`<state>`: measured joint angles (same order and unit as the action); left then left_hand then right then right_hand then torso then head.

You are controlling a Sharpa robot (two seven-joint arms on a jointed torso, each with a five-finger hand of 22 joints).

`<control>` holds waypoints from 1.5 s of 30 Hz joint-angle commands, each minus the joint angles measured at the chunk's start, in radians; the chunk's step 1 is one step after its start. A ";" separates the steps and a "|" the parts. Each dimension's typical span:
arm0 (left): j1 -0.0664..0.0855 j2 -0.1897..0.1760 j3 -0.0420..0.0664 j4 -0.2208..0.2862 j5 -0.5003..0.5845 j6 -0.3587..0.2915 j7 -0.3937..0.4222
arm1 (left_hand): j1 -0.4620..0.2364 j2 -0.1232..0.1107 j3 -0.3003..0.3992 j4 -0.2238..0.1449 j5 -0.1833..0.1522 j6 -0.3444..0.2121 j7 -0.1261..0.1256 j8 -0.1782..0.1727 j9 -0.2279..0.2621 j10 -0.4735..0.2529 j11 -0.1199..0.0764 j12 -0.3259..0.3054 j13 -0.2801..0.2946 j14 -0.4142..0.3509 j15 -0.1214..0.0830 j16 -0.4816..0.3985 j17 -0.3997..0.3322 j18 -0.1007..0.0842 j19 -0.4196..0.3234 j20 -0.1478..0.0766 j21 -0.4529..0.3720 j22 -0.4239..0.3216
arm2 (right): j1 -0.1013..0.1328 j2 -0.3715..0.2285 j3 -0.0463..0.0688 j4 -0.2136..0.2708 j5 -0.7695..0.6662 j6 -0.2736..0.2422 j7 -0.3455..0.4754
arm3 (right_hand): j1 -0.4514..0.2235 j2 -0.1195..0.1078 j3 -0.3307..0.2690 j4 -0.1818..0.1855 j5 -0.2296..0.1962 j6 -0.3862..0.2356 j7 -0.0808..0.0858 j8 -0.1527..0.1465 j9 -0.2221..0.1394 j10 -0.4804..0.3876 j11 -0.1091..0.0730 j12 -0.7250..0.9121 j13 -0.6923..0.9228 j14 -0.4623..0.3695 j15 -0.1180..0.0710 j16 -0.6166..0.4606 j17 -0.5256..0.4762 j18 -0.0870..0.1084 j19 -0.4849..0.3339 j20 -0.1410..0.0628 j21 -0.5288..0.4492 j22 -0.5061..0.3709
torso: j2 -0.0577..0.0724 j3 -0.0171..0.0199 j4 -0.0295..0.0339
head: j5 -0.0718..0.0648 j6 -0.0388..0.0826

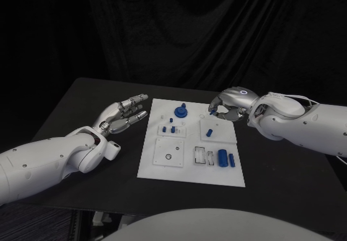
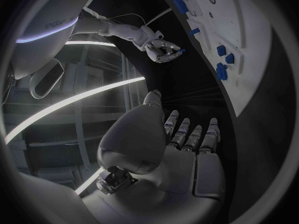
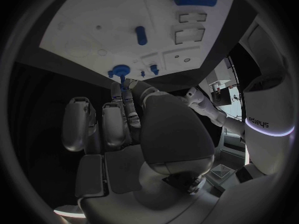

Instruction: Assemble the parts on the task board

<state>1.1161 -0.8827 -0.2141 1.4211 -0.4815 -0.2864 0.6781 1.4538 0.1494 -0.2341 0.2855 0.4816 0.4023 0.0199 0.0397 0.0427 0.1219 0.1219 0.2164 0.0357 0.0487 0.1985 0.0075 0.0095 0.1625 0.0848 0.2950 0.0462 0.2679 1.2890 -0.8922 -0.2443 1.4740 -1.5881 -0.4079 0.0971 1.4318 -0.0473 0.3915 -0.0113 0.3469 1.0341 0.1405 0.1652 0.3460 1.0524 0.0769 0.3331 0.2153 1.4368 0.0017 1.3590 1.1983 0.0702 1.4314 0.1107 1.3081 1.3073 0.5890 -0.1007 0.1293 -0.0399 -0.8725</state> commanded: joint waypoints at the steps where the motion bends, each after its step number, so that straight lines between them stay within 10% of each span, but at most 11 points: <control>1: -0.002 0.003 0.001 -0.001 0.005 0.012 0.096 | 0.009 -0.001 -0.005 -0.001 0.002 0.004 0.003 0.004 0.001 0.001 0.009 0.005 0.001 -0.001 0.008 0.003 0.001 0.001 0.002 0.000 0.003 -0.003 | -0.001 0.001 -0.001 0.059 -0.061 0.054 -0.058 | 0.007 -0.006 -0.007 0.000 -0.002 0.003 -0.003 0.004 0.002 0.008 0.000 -0.007 -0.002 0.013 0.000 0.012 0.013 -0.012 0.012 -0.002 0.014 0.187 | 0.000 -0.0016 0.0011 | 0.006 0.000; 8: -0.003 0.005 0.001 -0.002 0.005 0.013 0.097 | 0.011 0.002 -0.006 -0.001 -0.001 0.004 0.003 0.003 0.001 0.001 0.011 0.005 0.001 -0.009 0.001 0.001 -0.001 -0.002 -0.002 -0.002 0.000 -0.013 | -0.023 0.050 -0.003 0.123 -0.160 0.063 -0.071 | 0.007 -0.011 -0.010 -0.002 -0.003 0.003 -0.004 0.002 0.004 0.013 -0.001 -0.010 -0.004 0.016 -0.001 0.014 0.014 -0.012 0.014 -0.003 0.017 0.187 | 0.001 -0.0018 -0.0004 | 0.028 0.000; 21: -0.006 0.013 0.001 -0.009 0.005 0.021 0.097 | 0.013 0.005 -0.006 0.000 -0.005 0.004 0.004 0.003 0.001 0.001 0.012 0.003 0.001 -0.016 -0.006 0.000 -0.002 -0.003 -0.007 -0.003 -0.003 -0.024 | -0.092 0.179 -0.003 0.072 -0.268 0.062 -0.088 | 0.009 -0.018 -0.013 -0.006 0.000 0.002 -0.004 -0.001 0.006 0.020 -0.003 -0.012 -0.004 0.017 -0.002 0.013 0.013 -0.012 0.014 -0.005 0.016 0.187 | 0.002 0.0004 -0.0002 | 0.052 0.000; 45: -0.021 0.021 0.001 -0.017 0.005 0.035 0.093 | 0.014 0.011 -0.005 0.001 -0.007 0.005 0.008 0.003 0.001 -0.001 0.012 0.001 0.000 -0.011 -0.001 0.001 -0.001 -0.003 -0.004 -0.002 -0.003 -0.019 | -0.133 0.236 -0.002 0.040 -0.290 0.086 -0.099 | -0.001 -0.022 -0.018 -0.002 -0.007 0.000 -0.004 -0.006 0.008 0.023 -0.002 -0.020 -0.007 0.017 -0.002 0.011 0.009 -0.011 0.014 -0.005 0.014 0.186 | 0.002 -0.0009 0.0000 | 0.053 0.000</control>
<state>1.0966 -0.8641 -0.2140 1.4032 -0.4812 -0.2640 0.6784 1.4616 0.1572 -0.2341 0.2855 0.4776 0.4059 0.0235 0.0397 0.0426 0.1216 0.1288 0.2159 0.0351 0.0358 0.1930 0.0075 0.0085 0.1624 0.0847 0.2950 0.0461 0.2474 1.1587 -0.6559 -0.2473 1.5133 -1.8639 -0.3321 0.0191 1.4314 -0.0634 0.3777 -0.0138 0.3429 1.0330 0.1398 0.1596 0.3521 1.0704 0.0733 0.3166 0.2092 1.4458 0.0000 1.3673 1.2081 0.0702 1.4403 0.1091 1.3194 1.3081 0.5911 -0.1011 0.1293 0.0110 -0.8726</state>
